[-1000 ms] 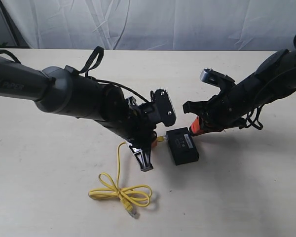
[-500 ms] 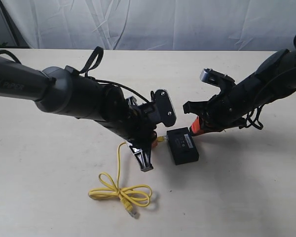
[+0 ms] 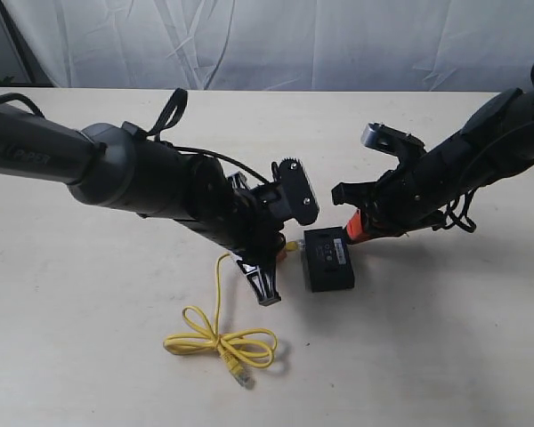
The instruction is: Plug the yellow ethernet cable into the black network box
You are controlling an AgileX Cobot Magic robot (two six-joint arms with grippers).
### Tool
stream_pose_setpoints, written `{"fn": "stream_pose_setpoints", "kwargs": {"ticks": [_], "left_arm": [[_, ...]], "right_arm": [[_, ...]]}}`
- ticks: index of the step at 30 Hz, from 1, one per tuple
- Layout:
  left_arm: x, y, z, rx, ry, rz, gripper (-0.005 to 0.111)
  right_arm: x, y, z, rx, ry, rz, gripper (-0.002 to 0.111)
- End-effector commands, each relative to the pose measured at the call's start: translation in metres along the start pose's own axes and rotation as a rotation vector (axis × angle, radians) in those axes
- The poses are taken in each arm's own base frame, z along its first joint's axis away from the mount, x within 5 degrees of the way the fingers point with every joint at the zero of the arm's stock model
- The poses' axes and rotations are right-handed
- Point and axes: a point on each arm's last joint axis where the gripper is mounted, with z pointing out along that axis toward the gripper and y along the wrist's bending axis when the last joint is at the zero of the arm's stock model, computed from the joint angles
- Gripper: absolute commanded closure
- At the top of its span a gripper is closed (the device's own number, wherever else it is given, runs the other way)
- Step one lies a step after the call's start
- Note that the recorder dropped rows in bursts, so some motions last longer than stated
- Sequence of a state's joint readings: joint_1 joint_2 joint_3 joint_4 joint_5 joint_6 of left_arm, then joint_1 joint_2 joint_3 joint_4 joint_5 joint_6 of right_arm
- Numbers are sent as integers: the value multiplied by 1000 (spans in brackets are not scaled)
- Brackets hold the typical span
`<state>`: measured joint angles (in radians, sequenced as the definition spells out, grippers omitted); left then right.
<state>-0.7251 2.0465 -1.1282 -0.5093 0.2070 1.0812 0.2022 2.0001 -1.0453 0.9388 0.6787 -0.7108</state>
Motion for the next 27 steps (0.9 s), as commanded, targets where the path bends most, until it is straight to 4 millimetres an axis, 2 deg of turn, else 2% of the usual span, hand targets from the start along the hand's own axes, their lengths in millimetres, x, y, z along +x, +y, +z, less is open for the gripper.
{"fn": "stream_pose_setpoints", "kwargs": {"ticks": [1,7,11,16,18,23,27], "left_arm": [[1,-3,4,17,8,-2,107],[1,-5,2,46,20,9,107],[-5,-2,-8,27,-6,15,107],[-5,-2,-9,26,-8,13,107],[-5,-2,-9,26,-8,13,107],[-6,-2,-9,27,-11,4,107],[-7,-2,-9,21,-22,-24,107]], "right_arm": [[1,0,0,-12,5,-9,109],[-1,-1,-1,8,-14,-31,109],[-2,-5,-2,45,-25,-59,109],[-4,-10,-18,191,-49,-34,109],[-2,-9,-18,179,-25,-26,109],[0,2,-10,157,-9,-38,109],[6,7,8,147,39,-47,109]]}}
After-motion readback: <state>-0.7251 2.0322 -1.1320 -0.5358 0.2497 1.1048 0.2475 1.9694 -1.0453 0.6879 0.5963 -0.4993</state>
